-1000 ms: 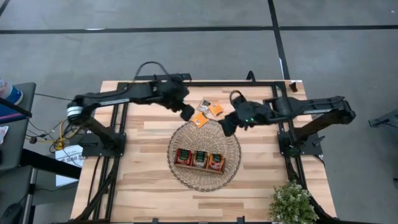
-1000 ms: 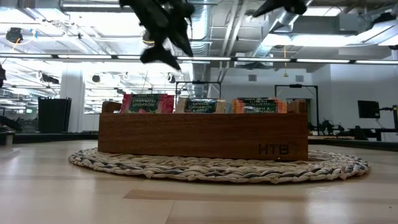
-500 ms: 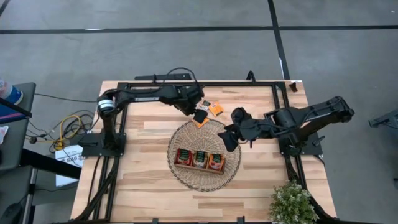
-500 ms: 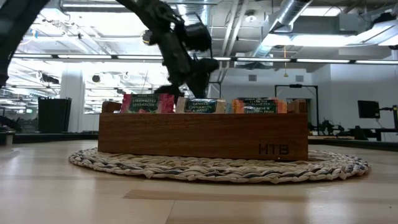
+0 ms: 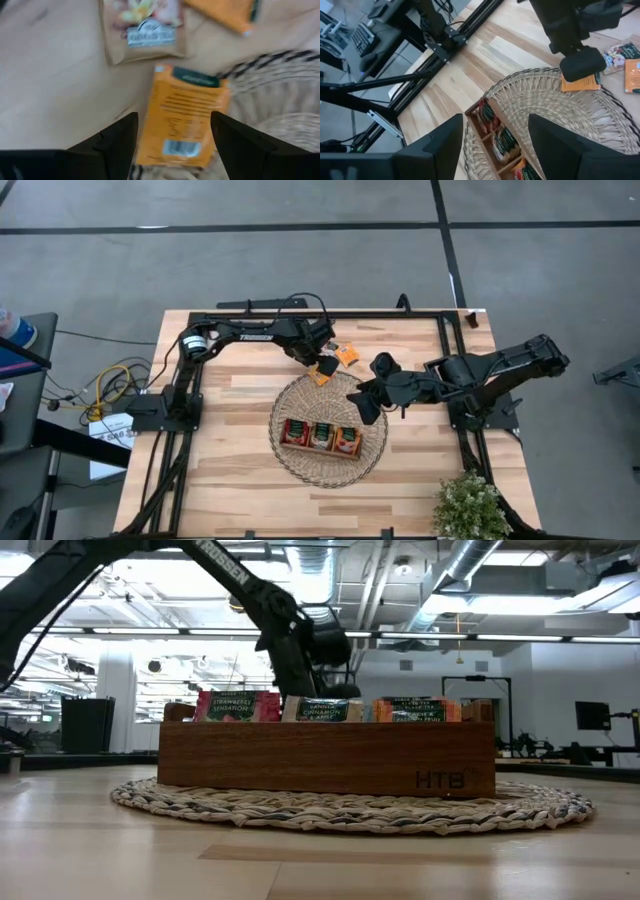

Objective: Pick & Place Tea
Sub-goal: Put the orange tea bag into the right section of the wooden organizer

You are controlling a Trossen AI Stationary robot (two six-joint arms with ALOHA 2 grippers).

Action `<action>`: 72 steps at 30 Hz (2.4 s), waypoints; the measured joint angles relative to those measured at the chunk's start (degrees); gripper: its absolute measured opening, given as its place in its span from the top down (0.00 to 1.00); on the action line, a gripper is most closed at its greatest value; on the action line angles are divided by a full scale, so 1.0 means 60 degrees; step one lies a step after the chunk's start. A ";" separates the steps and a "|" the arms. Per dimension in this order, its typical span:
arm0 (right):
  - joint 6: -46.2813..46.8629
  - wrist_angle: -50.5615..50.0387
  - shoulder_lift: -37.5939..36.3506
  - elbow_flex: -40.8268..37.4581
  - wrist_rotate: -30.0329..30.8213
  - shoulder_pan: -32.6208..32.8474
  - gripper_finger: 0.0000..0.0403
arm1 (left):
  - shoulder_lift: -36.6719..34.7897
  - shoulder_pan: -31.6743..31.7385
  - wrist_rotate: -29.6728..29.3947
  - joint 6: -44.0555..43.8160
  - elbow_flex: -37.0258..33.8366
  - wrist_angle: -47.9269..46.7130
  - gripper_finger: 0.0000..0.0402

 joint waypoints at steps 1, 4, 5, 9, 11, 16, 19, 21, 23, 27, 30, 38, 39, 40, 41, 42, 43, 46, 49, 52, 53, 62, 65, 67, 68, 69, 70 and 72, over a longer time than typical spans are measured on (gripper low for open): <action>0.0028 0.0009 0.0000 -0.0003 0.0002 0.0001 0.46 | 0.0122 0.0027 0.0042 0.0035 0.0000 -0.0010 0.40; 0.0092 0.0006 0.0000 -0.0003 0.0000 -0.0003 0.46 | 0.0333 0.0098 0.0401 0.0054 0.0003 0.0010 0.40; 0.0092 0.0013 0.0000 -0.0003 0.0000 0.0001 0.46 | 0.0375 0.0100 0.0476 0.0054 0.0012 0.0017 0.40; 0.0086 0.0009 0.0000 -0.0002 0.0000 -0.0003 0.46 | 0.0412 0.0100 0.0470 0.0119 0.0026 0.0059 0.40; 0.0085 0.0009 0.0000 -0.0003 0.0002 -0.0003 0.46 | 0.0416 0.0100 0.0447 0.0112 0.0026 0.0081 0.42; 0.0006 0.0002 0.0000 -0.0003 0.0114 -0.0003 0.46 | 0.0427 0.0103 0.0393 0.0112 0.0011 0.0032 0.54; -0.0003 -0.0001 0.0000 -0.0003 0.0160 -0.0003 0.46 | 0.0430 0.0103 0.0293 0.0112 0.0004 0.0008 0.63; -0.0010 -0.0002 0.0000 -0.0003 0.0162 -0.0003 0.46 | 0.0438 0.0120 0.0285 0.0109 0.0000 0.0004 0.70; -0.0010 -0.0002 0.0000 -0.0003 0.0164 -0.0003 0.46 | 0.0447 0.0154 0.0292 0.0112 0.0000 0.0023 0.77; -0.0025 -0.0002 0.0000 -0.0003 0.0168 -0.0003 0.46 | 0.0463 0.0162 0.0316 0.0109 -0.0004 0.0034 0.91; -0.0097 -0.0005 0.0000 -0.0003 0.0171 -0.0003 0.46 | 0.0425 0.0147 0.0384 0.0112 -0.0011 0.0012 0.98; -0.0333 -0.0009 0.0000 -0.0003 0.0182 0.0001 0.46 | -0.0364 0.0139 0.0523 0.0433 -0.0029 -0.0272 1.00; -0.0372 -0.0005 0.0000 -0.0003 0.0182 0.0001 0.46 | -0.0515 0.0142 0.0501 0.0519 -0.0029 -0.0351 1.00; -0.0467 -0.0005 0.0000 -0.0003 0.0182 0.0002 0.46 | -0.0669 0.0150 0.0483 0.0611 -0.0029 -0.0419 1.00; -0.0550 -0.0005 0.0000 -0.0003 0.0182 0.0005 0.46 | -0.0820 0.0160 0.0514 0.0715 -0.0029 -0.0451 1.00; -0.0647 -0.0002 0.0000 -0.0003 0.0182 0.0005 0.46 | -0.1001 0.0175 0.0670 0.0840 -0.0029 -0.0473 1.00; -0.0785 -0.0002 0.0000 -0.0003 0.0178 0.0005 0.46 | -0.1200 0.0209 0.0920 0.0951 -0.0029 -0.0539 1.00; -0.1339 0.0002 -0.0028 -0.0005 0.0175 0.0007 0.46 | -0.1910 0.0224 0.2170 0.1390 -0.0029 -0.0629 1.00; -0.2077 0.0141 -0.0055 -0.0006 0.0175 0.0069 0.46 | -0.2741 0.0215 0.3950 0.1920 -0.0023 -0.0726 1.00; -0.3089 0.0426 -0.0051 -0.0006 0.0157 0.0245 0.46 | -0.3432 0.0377 0.6980 0.2509 -0.0018 -0.0800 1.00; -0.3451 0.0556 -0.0051 -0.0006 0.0160 0.0312 0.46 | -0.3635 0.0433 0.7953 0.2603 -0.0018 -0.0817 1.00; -0.8412 0.2953 -0.0051 -0.0006 0.1296 0.0579 0.46 | -0.4516 0.0415 1.0593 0.2624 -0.0007 -0.0658 1.00; -0.9739 0.3585 -0.0051 -0.0006 0.1550 0.0282 0.45 | -0.4516 0.0378 1.0646 0.2372 -0.0011 -0.0665 1.00; -1.0215 0.3807 -0.0051 -0.0006 0.1263 0.0004 0.42 | -0.4516 0.0320 1.0797 0.2239 -0.0011 -0.0665 1.00; -1.0402 0.3856 -0.0051 -0.0006 0.0947 -0.0141 0.41 | -0.4516 0.0309 1.0866 0.2209 -0.0011 -0.0663 1.00; -1.0622 0.3895 -0.0051 -0.0006 0.0537 -0.0271 0.41 | -0.4516 0.0281 1.1009 0.2162 -0.0011 -0.0665 1.00; -1.0824 0.3938 -0.0044 -0.0006 0.0192 -0.0380 0.40 | -0.4516 0.0246 1.1208 0.2081 -0.0011 -0.0664 1.00; -1.1180 0.4079 0.0038 -0.0006 -0.0276 -0.0535 0.41 | -0.4520 0.0163 1.1545 0.1928 -0.0011 -0.0650 1.00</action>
